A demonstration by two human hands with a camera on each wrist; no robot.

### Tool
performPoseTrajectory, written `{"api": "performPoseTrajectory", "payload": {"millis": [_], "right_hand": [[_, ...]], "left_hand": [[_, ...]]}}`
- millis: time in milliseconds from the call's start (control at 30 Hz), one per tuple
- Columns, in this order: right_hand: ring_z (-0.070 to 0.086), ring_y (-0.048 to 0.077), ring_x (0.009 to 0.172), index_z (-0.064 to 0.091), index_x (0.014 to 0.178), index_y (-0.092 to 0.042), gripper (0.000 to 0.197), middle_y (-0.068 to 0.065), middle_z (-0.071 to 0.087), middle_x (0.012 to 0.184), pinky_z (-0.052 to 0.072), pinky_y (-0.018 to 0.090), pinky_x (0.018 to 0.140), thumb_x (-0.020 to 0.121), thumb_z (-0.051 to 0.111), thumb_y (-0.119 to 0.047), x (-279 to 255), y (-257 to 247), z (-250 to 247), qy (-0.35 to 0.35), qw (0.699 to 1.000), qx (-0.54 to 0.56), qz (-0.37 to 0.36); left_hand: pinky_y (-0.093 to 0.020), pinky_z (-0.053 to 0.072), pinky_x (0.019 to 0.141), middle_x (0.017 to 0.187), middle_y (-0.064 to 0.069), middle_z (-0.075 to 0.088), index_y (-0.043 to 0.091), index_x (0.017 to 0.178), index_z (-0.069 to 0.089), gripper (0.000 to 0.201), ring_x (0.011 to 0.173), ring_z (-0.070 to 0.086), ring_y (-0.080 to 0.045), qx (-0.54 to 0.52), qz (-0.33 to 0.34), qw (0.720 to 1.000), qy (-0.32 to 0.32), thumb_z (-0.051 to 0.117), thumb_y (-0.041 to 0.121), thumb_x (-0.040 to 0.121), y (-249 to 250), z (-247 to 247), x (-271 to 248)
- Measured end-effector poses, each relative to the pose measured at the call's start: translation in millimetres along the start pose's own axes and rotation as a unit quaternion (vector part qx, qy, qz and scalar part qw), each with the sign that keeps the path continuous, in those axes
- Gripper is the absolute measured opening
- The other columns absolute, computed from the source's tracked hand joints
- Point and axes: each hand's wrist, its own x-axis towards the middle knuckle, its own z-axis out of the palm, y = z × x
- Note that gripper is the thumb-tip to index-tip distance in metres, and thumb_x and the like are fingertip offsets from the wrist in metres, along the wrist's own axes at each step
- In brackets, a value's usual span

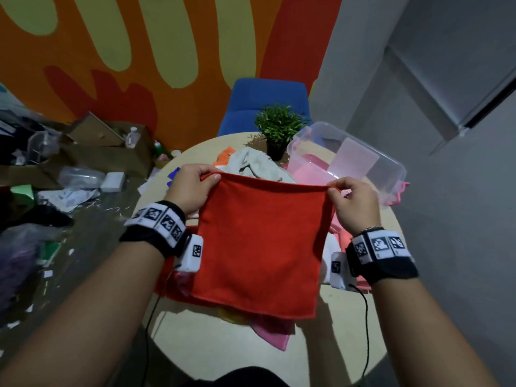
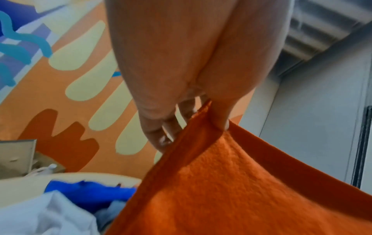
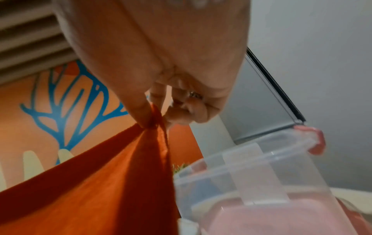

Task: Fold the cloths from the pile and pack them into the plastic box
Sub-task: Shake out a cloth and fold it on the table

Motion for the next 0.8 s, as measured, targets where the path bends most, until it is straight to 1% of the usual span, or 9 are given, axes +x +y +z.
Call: {"api": "performPoseTrajectory", "payload": {"millis": [100, 200, 233, 300, 400, 467, 567, 733, 800], "right_hand": [[0.061, 0.009, 0.071, 0.07, 0.081, -0.026, 0.02, -0.015, 0.065, 0.077, 0.053, 0.031, 0.076, 0.084, 0.065, -0.007, -1, 15, 15, -0.01, 1.0, -0.013, 0.016], [0.067, 0.012, 0.059, 0.07, 0.076, -0.019, 0.022, -0.002, 0.071, 0.07, 0.057, 0.021, 0.065, 0.081, 0.062, 0.001, -18, 34, 23, -0.083, 0.994, -0.017, 0.063], [0.068, 0.014, 0.058, 0.07, 0.072, -0.018, 0.025, 0.0, 0.071, 0.066, 0.059, 0.027, 0.066, 0.078, 0.063, 0.005, -25, 42, 26, -0.119, 0.99, -0.025, 0.065], [0.07, 0.018, 0.062, 0.068, 0.063, -0.021, 0.029, -0.002, 0.07, 0.06, 0.061, 0.041, 0.07, 0.073, 0.064, 0.006, -39, 63, 33, -0.192, 0.979, -0.05, 0.052], [0.069, 0.017, 0.067, 0.069, 0.059, -0.016, 0.018, -0.004, 0.07, 0.062, 0.058, 0.039, 0.072, 0.071, 0.067, -0.002, -56, 90, 45, -0.282, 0.953, -0.106, 0.039], [0.069, 0.016, 0.067, 0.07, 0.063, -0.01, 0.012, -0.002, 0.071, 0.064, 0.058, 0.036, 0.07, 0.075, 0.069, -0.007, -66, 100, 50, -0.318, 0.938, -0.126, 0.057], [0.066, 0.01, 0.059, 0.068, 0.06, -0.011, 0.018, -0.003, 0.068, 0.059, 0.059, 0.032, 0.067, 0.077, 0.069, -0.007, -73, 104, 52, -0.348, 0.923, -0.133, 0.094], [0.061, 0.006, 0.054, 0.065, 0.057, -0.018, 0.023, -0.006, 0.064, 0.054, 0.055, 0.027, 0.063, 0.078, 0.062, -0.01, -85, 102, 57, -0.404, 0.891, -0.177, 0.112], [0.066, 0.015, 0.055, 0.07, 0.069, -0.015, 0.015, 0.004, 0.071, 0.067, 0.056, 0.027, 0.056, 0.081, 0.06, -0.014, -89, 99, 59, -0.442, 0.865, -0.197, 0.138]], "left_hand": [[-0.028, 0.051, 0.086, 0.102, 0.002, 0.071, 0.022, 0.102, 0.079, 0.013, 0.093, 0.065, -0.013, 0.045, -0.026, 0.999, -0.002, 0.069, 0.021, 0.093, -19, 11, 2], [-0.025, 0.051, 0.073, 0.086, 0.001, 0.074, 0.021, 0.091, 0.079, 0.012, 0.082, 0.067, -0.017, 0.06, -0.031, 0.997, -0.034, 0.076, 0.011, 0.086, -33, 12, -9], [-0.027, 0.052, 0.071, 0.081, 0.002, 0.074, 0.021, 0.084, 0.078, 0.014, 0.079, 0.069, -0.017, 0.068, -0.039, 0.995, -0.061, 0.078, 0.007, 0.083, -39, 10, -13], [-0.026, 0.052, 0.071, 0.076, 0.006, 0.073, 0.025, 0.073, 0.075, 0.022, 0.073, 0.069, -0.013, 0.112, -0.062, 0.98, -0.151, 0.082, 0.005, 0.078, -51, 6, -22], [-0.017, 0.05, 0.07, 0.071, 0.012, 0.074, 0.03, 0.067, 0.075, 0.025, 0.065, 0.066, 0.001, 0.201, -0.104, 0.917, -0.329, 0.086, 0.009, 0.075, -64, 2, -37], [-0.013, 0.05, 0.069, 0.072, 0.013, 0.075, 0.032, 0.068, 0.076, 0.022, 0.063, 0.064, 0.005, 0.232, -0.118, 0.879, -0.4, 0.088, 0.013, 0.073, -70, 3, -45], [-0.005, 0.044, 0.059, 0.072, 0.015, 0.073, 0.03, 0.069, 0.077, 0.018, 0.062, 0.061, 0.008, 0.262, -0.133, 0.863, -0.411, 0.089, 0.017, 0.071, -74, 8, -53], [-0.01, 0.046, 0.063, 0.073, 0.012, 0.075, 0.026, 0.073, 0.08, 0.011, 0.064, 0.064, 0.005, 0.231, -0.156, 0.842, -0.462, 0.09, 0.022, 0.071, -77, 11, -59], [-0.016, 0.049, 0.064, 0.076, 0.009, 0.076, 0.022, 0.079, 0.081, 0.012, 0.066, 0.066, 0.0, 0.195, -0.139, 0.872, -0.426, 0.087, 0.031, 0.074, -79, 16, -59]]}}
